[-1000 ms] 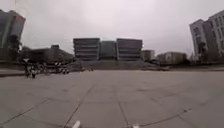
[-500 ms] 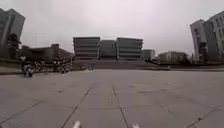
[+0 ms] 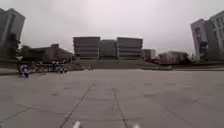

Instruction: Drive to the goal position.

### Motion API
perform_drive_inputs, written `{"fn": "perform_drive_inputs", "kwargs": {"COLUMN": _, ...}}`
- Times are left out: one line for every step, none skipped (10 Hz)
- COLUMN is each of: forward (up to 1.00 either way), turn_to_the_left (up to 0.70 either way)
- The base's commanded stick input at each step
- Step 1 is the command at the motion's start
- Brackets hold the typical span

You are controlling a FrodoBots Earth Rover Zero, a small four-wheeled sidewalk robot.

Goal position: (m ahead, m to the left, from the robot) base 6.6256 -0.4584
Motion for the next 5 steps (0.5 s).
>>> {"fn": "perform_drive_inputs", "kwargs": {"forward": 0.70, "turn_to_the_left": 0.00}}
{"fn": "perform_drive_inputs", "kwargs": {"forward": 0.70, "turn_to_the_left": 0.00}}
{"fn": "perform_drive_inputs", "kwargs": {"forward": 0.70, "turn_to_the_left": 0.00}}
{"fn": "perform_drive_inputs", "kwargs": {"forward": 0.70, "turn_to_the_left": 0.00}}
{"fn": "perform_drive_inputs", "kwargs": {"forward": 0.70, "turn_to_the_left": 0.00}}
